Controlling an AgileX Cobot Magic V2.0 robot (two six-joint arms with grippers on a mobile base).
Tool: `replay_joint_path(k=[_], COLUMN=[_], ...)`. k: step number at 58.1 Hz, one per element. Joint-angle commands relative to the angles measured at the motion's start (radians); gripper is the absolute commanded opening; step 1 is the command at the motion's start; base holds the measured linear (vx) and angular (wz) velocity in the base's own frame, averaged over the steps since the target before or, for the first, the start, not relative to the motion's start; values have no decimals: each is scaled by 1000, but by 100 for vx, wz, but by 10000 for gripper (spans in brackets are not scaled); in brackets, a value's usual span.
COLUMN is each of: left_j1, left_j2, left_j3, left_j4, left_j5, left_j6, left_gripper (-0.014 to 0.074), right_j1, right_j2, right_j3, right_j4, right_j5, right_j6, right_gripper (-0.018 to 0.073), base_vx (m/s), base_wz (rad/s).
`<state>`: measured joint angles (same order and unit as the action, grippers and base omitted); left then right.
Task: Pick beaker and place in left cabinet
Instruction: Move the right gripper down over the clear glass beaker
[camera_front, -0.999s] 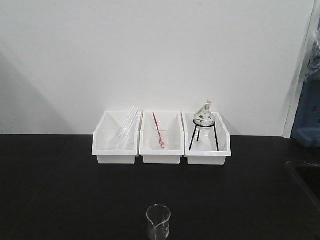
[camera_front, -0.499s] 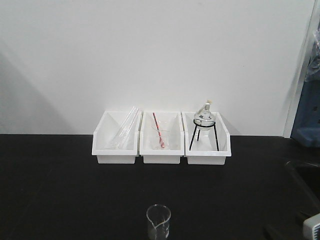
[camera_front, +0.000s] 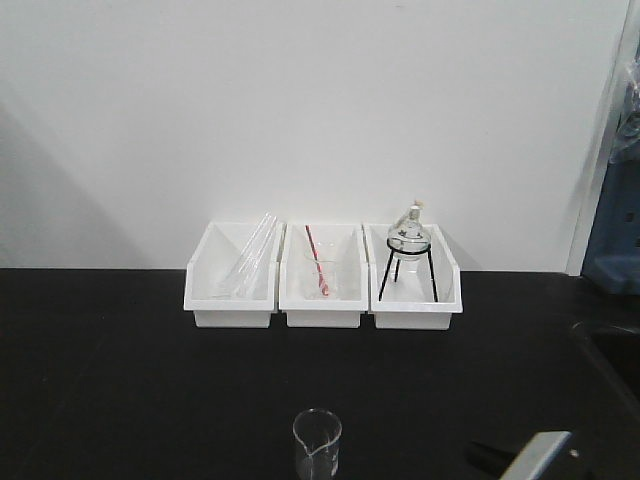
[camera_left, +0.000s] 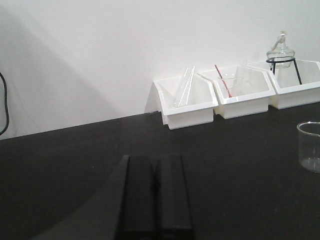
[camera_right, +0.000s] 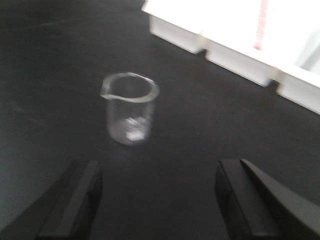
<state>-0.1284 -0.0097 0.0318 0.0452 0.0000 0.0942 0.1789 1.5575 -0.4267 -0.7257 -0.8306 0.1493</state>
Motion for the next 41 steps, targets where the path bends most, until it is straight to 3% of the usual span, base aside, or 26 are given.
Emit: replay_joint_path(k=[1, 6, 17, 41], left_j1=[-1, -1, -1, -1], left_j2=[-19, -19, -19, -19], left_j3=[16, 16, 16, 16], left_j4=[-3, -3, -3, -3], left_j5=[-75, -75, -75, -75], left_j6=[-3, -3, -3, -3], left_gripper=[1, 1, 1, 1], right_j1=[79, 143, 207, 234], right_j2=[30, 104, 220, 395], right_j3=[-99, -176, -303, -469], right_j4=[31, 94, 197, 199], right_j5=[-39, 38, 125, 122], right_j6=[-4, -29, -30, 27], right_gripper=[549, 551, 566, 608], base_vx=[0, 0, 0, 0], base_wz=[0, 0, 0, 0])
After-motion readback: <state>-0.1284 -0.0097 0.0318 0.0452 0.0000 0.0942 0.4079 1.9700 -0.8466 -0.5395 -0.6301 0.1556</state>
